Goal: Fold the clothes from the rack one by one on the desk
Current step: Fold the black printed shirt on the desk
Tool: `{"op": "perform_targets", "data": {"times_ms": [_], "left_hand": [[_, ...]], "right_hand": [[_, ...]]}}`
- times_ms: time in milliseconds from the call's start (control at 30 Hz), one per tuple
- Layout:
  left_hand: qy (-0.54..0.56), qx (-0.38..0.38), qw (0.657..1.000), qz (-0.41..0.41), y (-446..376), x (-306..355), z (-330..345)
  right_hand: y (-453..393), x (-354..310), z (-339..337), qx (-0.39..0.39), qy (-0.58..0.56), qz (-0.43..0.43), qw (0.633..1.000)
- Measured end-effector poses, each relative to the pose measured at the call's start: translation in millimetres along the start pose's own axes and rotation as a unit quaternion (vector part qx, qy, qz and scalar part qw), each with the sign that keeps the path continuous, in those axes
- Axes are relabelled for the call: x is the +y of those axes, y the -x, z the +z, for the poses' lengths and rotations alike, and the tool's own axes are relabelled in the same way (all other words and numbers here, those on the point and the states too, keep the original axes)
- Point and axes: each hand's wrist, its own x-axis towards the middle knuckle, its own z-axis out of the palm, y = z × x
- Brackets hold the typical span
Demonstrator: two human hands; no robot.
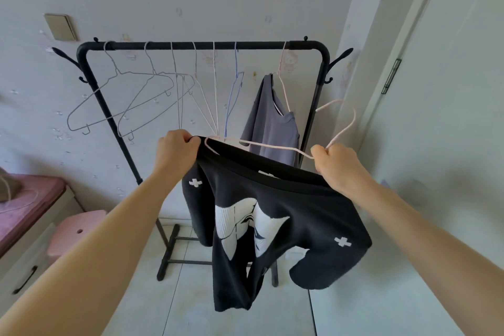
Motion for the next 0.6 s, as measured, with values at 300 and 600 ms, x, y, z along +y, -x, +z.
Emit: {"op": "perform_targets", "data": {"times_ms": [300, 600], "left_hand": [[0.033, -0.143, 0.987, 0.059, 8.5, -0.2, -16.6], [0.054, -0.130, 0.979, 0.149, 19.0, 9.2, -4.6]], "right_hand": [[-9.5, 12.1, 4.2, -0.015, -0.240, 0.102, 0.965], [-31.0, -15.1, 25.5, -0.013, -0.362, 0.147, 0.920]]}}
